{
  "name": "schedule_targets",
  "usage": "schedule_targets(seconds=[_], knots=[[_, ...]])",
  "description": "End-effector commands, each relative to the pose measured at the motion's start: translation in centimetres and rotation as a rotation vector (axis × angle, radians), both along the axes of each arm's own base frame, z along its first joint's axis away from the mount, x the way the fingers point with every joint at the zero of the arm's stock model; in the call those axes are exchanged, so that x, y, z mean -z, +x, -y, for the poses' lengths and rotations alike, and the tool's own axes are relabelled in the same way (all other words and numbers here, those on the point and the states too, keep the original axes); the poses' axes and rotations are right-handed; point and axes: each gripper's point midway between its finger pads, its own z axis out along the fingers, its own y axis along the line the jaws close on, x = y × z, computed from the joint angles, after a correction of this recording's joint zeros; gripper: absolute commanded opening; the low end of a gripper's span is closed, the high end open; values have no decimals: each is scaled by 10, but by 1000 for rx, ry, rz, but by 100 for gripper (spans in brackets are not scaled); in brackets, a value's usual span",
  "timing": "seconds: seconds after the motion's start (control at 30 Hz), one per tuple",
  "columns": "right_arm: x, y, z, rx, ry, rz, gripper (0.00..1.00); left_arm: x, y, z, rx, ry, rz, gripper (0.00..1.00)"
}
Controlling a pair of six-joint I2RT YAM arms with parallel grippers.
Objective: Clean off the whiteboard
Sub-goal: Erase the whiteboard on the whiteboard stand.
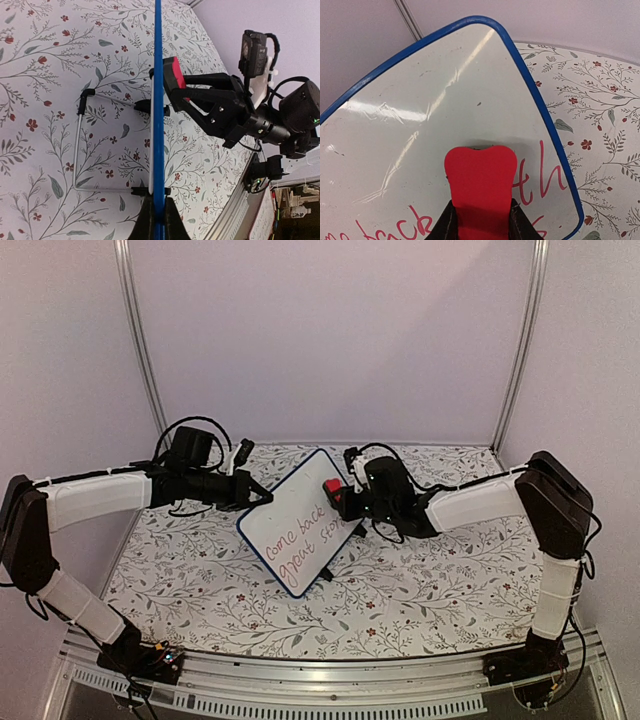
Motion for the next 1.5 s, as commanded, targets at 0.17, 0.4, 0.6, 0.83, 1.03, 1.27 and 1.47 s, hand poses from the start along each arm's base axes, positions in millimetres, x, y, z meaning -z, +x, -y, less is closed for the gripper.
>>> schedule_targets(seconds=[0.17,0.4,0.6,0.83,1.03,1.27,1.47], knots=[[21,-28,10,-24,-45,-62,22,-35,-15,20,123,-89,101,0],[5,-22,8,-16,-39,-24,23,-34,-15,20,124,-88,99,0],[-16,-9,-9,-33,-19,13,23,-35,-15,19,122,-88,100,0],[-37,-10,-38,-91,17,47,23,-33,-15,20,125,-87,97,0],[-24,-37,-61,-168,-23,78,23,-34,-15,20,125,-88,99,0],[-12,-69,-78,-245,-25,81,23,-34,-15,20,124,-89,97,0],[-11,-98,-89,-297,-46,103,23,-36,-15,19,123,-90,103,0]])
